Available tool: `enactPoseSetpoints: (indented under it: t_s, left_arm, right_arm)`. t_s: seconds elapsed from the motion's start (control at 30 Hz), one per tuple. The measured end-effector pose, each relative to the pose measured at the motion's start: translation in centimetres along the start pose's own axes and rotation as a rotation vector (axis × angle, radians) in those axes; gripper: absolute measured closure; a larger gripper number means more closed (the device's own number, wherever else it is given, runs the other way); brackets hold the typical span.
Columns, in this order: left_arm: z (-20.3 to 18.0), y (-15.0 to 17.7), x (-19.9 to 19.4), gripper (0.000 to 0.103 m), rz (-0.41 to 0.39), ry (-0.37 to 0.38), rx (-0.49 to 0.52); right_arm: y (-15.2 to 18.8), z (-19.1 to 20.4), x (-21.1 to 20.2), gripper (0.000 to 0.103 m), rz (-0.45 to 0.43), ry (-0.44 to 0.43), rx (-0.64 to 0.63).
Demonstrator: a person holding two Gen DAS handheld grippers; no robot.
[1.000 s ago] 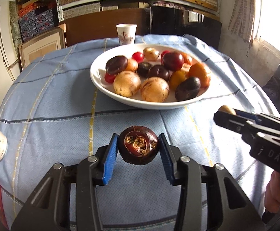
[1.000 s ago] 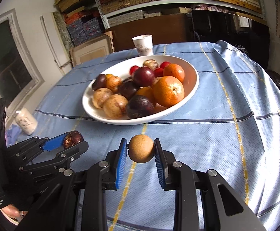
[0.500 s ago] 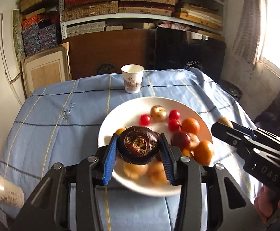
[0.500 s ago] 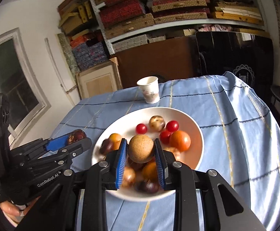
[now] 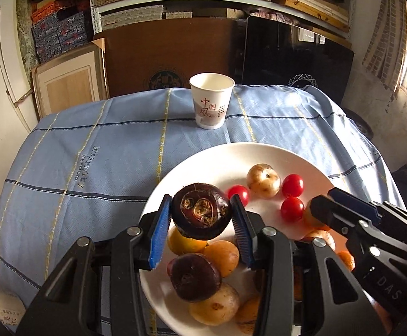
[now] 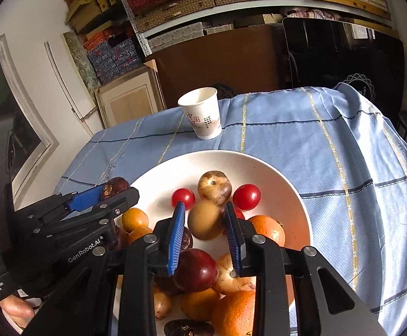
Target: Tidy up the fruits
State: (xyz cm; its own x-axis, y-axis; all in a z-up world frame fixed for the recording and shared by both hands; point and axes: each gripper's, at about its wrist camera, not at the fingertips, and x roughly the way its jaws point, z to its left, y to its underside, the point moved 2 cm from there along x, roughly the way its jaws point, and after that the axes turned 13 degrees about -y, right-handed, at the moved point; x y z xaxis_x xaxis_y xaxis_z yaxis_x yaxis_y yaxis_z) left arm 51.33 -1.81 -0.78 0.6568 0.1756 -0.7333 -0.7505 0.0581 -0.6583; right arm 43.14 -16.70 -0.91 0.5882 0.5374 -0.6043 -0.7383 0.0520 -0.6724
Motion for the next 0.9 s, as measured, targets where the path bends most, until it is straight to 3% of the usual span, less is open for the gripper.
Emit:
enactPoseSetpoints:
  t_s: [0.03,0.07,0.17,0.23,0.33,0.5,0.6,0.77,0.9]
  left_arm:
    - [0.1,0.0,-0.2,0.038,-0.007,-0.013,-0.008]
    - [0.4,0.1,-0.6,0.034,-0.022,-0.028,-0.018]
    - [1.0,0.5,-2.4,0.027,-0.051,-0.037,-0.029]
    - [1.6,1.0,-4.3,0.016,-0.067,-0.03,-0.043]
    - [2.4,2.6,-7.8,0.007,-0.111,-0.046,-0.049]
    - [4.0,6.7,-13.1,0.005,-0.148,-0.056,-0.064]
    - [4.8,9.7,-15.2,0.005,-0.147,-0.069,-0.072]
    - [5.3,14.5,-16.5,0.005,-0.14,-0.139,-0.069]
    - [5.6,17.0,-16.0,0.005,-0.114,-0.148,-0.07]
  right_arm:
    - [0.1,0.1,0.0,0.061,0.003,-0.004,-0.004]
    - [0.1,0.2,-0.2,0.054,0.002,-0.004,-0.005]
    - [0.4,0.7,-1.2,0.049,0.0,-0.004,-0.017]
    - [0.9,1.3,-2.4,0.044,-0.002,-0.015,-0.022]
    - [2.0,2.6,-5.3,0.033,-0.025,-0.044,-0.037]
    - [5.0,5.3,-9.9,0.012,-0.063,-0.015,-0.132]
    - [7.4,6.2,-12.0,0.005,-0.09,0.011,-0.179]
    - [11.0,6.6,-12.8,0.004,-0.079,0.045,-0.225]
    - [13.1,7.1,-12.9,0.004,-0.05,0.056,-0.27]
